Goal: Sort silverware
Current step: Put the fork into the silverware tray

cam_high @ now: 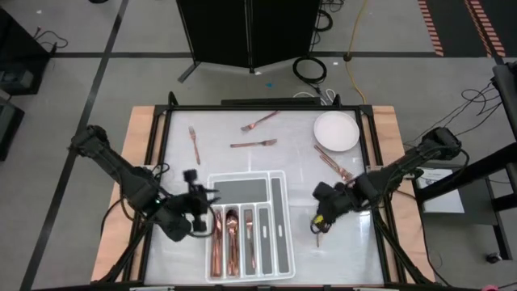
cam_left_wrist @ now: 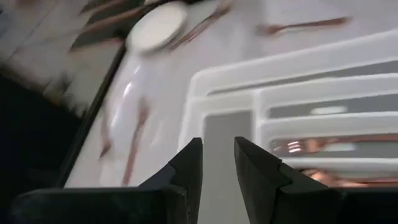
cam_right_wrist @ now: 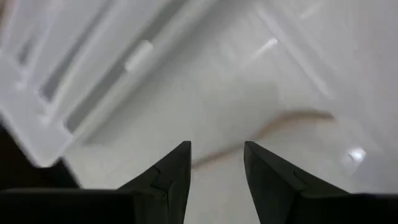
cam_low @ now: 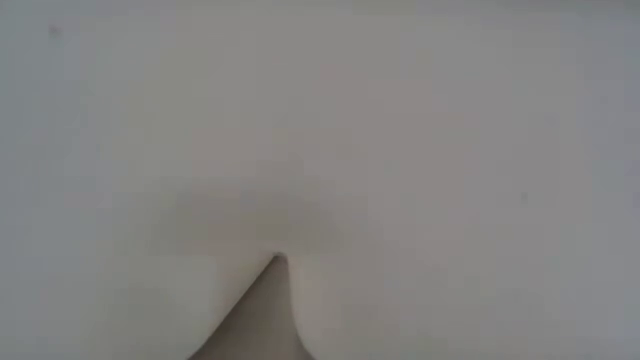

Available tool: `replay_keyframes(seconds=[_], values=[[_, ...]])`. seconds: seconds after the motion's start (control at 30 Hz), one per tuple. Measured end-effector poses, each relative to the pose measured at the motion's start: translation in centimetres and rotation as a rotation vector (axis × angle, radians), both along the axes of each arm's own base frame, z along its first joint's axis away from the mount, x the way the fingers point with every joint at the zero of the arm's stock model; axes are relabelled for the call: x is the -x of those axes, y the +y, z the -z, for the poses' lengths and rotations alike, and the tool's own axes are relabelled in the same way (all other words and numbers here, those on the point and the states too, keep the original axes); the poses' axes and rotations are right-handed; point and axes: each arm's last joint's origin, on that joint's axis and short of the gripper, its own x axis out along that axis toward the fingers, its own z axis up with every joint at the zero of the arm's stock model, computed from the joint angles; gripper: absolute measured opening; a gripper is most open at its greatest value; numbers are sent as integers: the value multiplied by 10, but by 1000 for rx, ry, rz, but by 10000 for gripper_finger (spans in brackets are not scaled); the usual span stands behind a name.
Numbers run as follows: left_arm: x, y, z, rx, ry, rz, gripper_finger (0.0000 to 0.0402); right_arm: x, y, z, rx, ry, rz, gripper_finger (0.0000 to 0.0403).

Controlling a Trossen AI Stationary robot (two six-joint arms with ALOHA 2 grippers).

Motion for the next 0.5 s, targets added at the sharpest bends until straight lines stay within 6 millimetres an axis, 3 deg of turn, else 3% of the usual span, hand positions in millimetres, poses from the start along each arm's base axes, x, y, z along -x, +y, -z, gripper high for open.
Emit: replay_keyframes(seconds=[0.2, 0.5], values=[[21, 3, 19, -61, -70, -113, 96, 5, 5, 22, 147, 82, 165, 139], [15, -10, 20, -42, -355, -226, 96, -7, 16, 60, 158, 249, 154, 139]])
